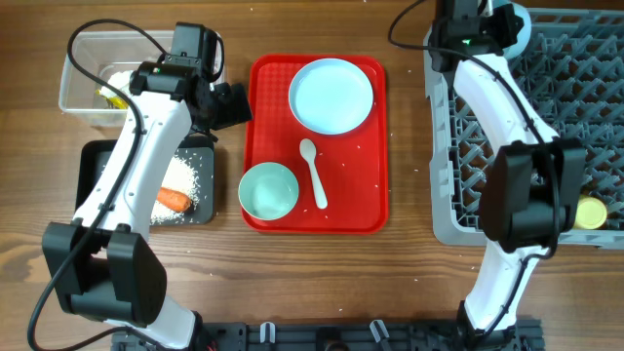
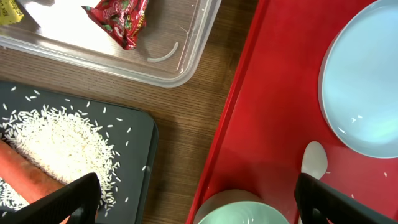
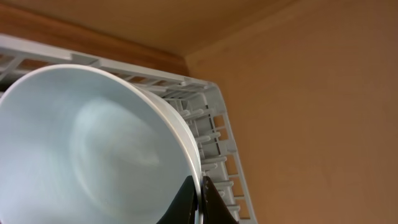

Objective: Sort waste into correct bins and load items into the dishwasher rack
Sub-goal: 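Move the right gripper back to the mint-green bowl on the red tray, then grasp the mint-green bowl and place it in the rack with right gripper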

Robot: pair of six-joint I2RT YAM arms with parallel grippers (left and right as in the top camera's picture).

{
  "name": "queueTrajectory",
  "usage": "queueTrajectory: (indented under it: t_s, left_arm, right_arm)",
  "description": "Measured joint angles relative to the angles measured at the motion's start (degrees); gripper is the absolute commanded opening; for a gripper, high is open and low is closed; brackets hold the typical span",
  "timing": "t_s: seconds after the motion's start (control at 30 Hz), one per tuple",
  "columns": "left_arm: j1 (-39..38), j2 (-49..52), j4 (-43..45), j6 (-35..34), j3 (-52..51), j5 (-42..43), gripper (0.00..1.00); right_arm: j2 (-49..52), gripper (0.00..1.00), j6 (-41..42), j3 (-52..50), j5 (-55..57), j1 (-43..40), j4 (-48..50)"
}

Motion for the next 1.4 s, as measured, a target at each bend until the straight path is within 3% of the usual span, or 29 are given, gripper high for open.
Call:
queueTrajectory:
  t_s: [0.3,0.47,0.63,0.8,0.87,1.0,1.1,1.2,1.27,1.33,1.4]
  left_arm:
    - [0.0,0.0,0.0,0.0,0.0,0.0,1.0]
    - [0.0,0.0,0.0,0.0,0.0,0.0,1.0]
    - [0.0,0.0,0.0,-0.02,0.0,-0.02,1.0]
    - [0.0,0.0,0.0,0.0,0.0,-0.02,1.0]
    - [0.0,0.0,-0.02,-0.02,0.0,0.0,1.0]
    - [0.0,0.0,0.0,0.0,0.0,0.0,1.0]
    - [0.0,0.0,0.0,0.0,0.0,-0.02,1.0]
    - [0.0,0.0,0.02,-0.02,0.0,-0.02,1.0]
    - [0.0,0.0,0.02,0.0,0.0,-0.02,1.0]
    - [0.0,0.0,0.0,0.0,0.0,0.0,1.0]
    - [0.0,0.0,0.0,-0.02,-0.02,0.0,1.0]
  right_arm:
    - [1.27,0.05,-6.99,0.0,-0.96,0.74,1.44]
    - [1.27,0.1,-8.61,0.0,-1.44,2.19,1.42]
    - [1.33,0.6,-9.57,0.0,-3.17,7.76,0.46]
    - [1.33,0.72,-10.67,0.0,-3.32,10.73,-1.29]
    - [1.38,0.81,-10.64,0.0,-3.34,11.52,-2.97]
    - [1.42,0.79,-6.03,0.0,-1.75,11.78,-3.67]
    - [0.94,0.8,1.2,-0.02,-3.34,12.07,-11.28]
    - [-2.29,0.84,14.08,0.09,-15.08,13.73,-24.26]
    - [-5.62,0.84,19.8,0.2,-33.38,14.8,-31.43]
    - [-6.45,0.74,24.98,0.2,-53.55,14.88,-35.19]
    - [-6.45,0.73,28.85,0.09,-68.26,15.08,-35.89]
